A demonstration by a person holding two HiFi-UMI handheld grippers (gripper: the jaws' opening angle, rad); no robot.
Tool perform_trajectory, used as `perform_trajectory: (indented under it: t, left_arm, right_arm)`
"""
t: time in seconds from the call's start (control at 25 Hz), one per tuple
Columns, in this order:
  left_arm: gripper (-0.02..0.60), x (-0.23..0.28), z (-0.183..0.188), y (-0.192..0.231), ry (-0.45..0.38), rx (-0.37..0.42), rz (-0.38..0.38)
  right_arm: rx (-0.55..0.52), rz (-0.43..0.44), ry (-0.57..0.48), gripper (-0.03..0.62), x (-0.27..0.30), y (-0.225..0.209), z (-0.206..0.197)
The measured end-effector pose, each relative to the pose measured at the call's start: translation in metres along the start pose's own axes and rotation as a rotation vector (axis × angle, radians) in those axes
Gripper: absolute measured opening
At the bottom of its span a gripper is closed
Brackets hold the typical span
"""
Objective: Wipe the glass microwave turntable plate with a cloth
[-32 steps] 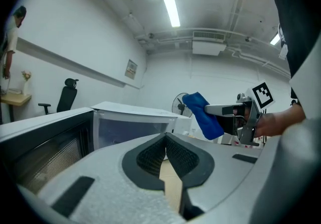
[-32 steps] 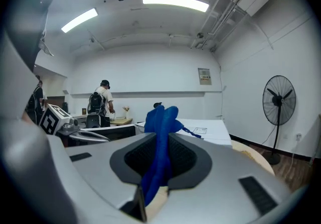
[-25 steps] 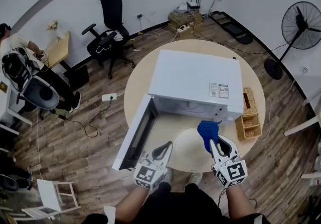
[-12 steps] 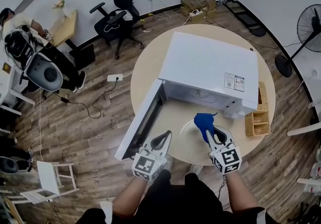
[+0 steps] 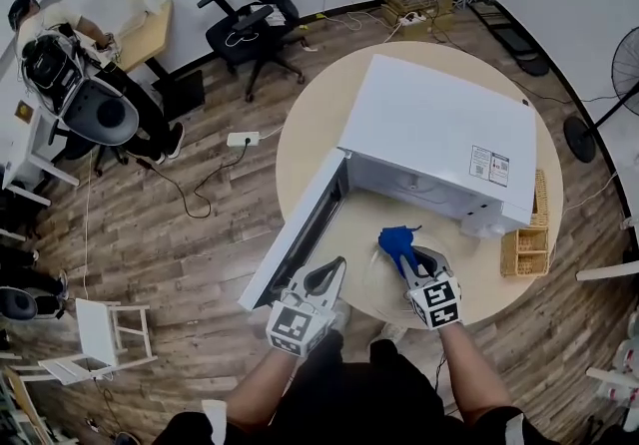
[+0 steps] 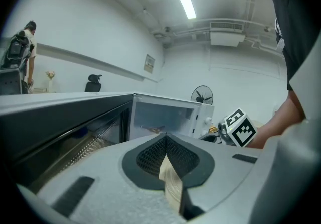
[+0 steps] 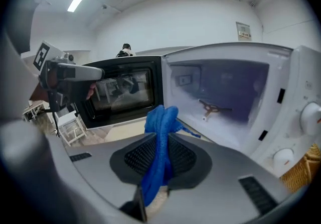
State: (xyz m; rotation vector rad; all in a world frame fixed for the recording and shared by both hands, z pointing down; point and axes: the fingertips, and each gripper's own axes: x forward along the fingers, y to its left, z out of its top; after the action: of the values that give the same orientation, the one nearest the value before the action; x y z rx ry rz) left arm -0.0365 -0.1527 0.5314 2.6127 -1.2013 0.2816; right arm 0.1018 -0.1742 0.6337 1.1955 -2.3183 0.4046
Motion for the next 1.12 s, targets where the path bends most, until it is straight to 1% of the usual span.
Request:
perform_trajectory:
  t: [0.24,0.48,0.64,0.92,1.12]
  left_arm:
    - [0.006,-0.008,-0.005,0.002,0.013,0.003,0.006]
    - [0.006,-0.009,-0.006,-0.002,0.012,-0.007,-0.007]
    - [0.006,-0.011,-0.005,-0.003,0.014,-0.012,-0.015]
    - [0.006,-0.012,-0.009,-0.006,0.028,-0.012,-0.028]
    - [0.006,-0.008,-0.010,-0.007,0.026,-0.010,-0.030]
  right_arm:
    - [-0.003,0.055,0.084,0.064,0.023,0.026,-0.022]
    - [-0.015,0.083,0.194,0.064,0.044,0.037,-0.043]
    - [-0.018,0.083,0.249,0.064,0.049,0.041,-0.053]
    - [-0.077,0.065,0.263,0.066,0.055,0.035,-0.056]
    - [-0.079,0.059,0.265,0.066,0.058,0.028,-0.058]
